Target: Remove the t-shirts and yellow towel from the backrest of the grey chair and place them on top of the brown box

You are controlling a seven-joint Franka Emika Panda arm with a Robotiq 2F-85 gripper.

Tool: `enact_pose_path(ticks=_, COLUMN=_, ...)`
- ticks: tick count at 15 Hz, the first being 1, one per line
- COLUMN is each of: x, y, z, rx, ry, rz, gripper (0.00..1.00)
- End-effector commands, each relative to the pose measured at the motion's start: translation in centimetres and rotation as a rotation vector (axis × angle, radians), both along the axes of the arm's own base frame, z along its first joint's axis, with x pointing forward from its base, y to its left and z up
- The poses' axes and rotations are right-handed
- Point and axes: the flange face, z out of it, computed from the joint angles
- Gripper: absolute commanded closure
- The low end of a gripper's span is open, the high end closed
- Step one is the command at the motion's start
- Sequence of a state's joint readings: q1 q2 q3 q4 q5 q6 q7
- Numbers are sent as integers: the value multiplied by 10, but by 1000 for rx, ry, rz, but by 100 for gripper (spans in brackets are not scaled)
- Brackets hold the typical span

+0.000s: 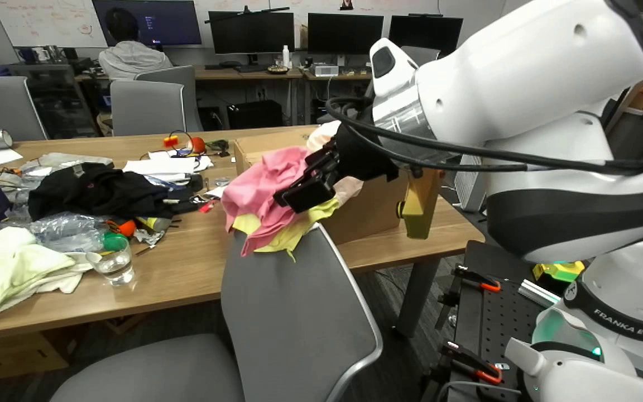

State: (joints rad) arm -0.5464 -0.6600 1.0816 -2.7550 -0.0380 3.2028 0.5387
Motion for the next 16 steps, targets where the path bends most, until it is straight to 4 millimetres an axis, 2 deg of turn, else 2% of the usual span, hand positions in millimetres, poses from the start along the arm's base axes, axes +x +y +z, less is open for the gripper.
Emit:
enact_pose_path(ticks=1, x=2, y=0, z=-3, rx=-15, ry=-61, rz=-25, gripper=0)
enact_pose_path(ticks=3, x=4, y=1, z=-6, rx=-20, ry=-60, rz=-42, gripper=0)
enact_pose_path(ticks=4, x=5, y=1, z=-7, rx=-25, ry=-57, rz=-48, gripper=18)
enact_pose_path(ticks=10, x=8, y=-4, z=-10, rx=-37, ry=-50, rz=-61, gripper=67)
enact_pose_path(ticks=14, x=9, y=-7, z=-7, rx=-38, ry=-45, rz=-64, gripper=95)
enact_pose_path(ticks=15, x=9, y=-7, z=-5, rx=-35, ry=-36, rz=-65, gripper=100)
enact_pose_path(ticks=16, x=9, y=-8, z=-2, rx=-35, ry=-38, rz=-65, gripper=99)
